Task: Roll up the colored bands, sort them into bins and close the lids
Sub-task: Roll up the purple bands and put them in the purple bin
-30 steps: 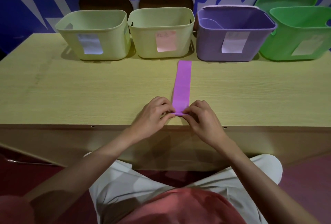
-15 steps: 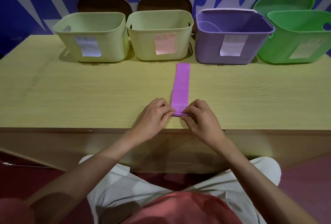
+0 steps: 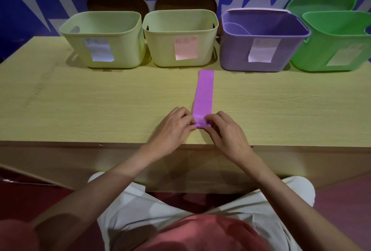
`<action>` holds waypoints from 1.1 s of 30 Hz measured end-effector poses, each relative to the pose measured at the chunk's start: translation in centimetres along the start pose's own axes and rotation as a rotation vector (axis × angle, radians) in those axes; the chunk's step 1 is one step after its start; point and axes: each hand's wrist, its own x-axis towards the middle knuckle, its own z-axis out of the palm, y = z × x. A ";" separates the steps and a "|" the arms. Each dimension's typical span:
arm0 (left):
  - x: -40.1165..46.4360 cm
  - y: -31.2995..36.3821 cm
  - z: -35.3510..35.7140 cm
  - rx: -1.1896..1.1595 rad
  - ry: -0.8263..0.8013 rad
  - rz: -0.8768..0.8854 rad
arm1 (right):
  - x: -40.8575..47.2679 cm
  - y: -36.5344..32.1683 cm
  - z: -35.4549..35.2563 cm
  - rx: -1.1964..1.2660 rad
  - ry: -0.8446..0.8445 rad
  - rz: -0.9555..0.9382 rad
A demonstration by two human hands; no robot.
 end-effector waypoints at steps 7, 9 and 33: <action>0.3 -0.3 0.2 0.022 0.041 -0.024 | 0.5 0.7 -0.5 -0.053 -0.013 -0.051; 0.4 -0.3 0.3 0.019 0.042 -0.022 | 0.7 0.8 -0.3 -0.046 -0.012 -0.066; 0.5 -0.8 0.5 -0.054 -0.007 0.016 | 0.3 0.6 0.0 -0.044 0.019 -0.049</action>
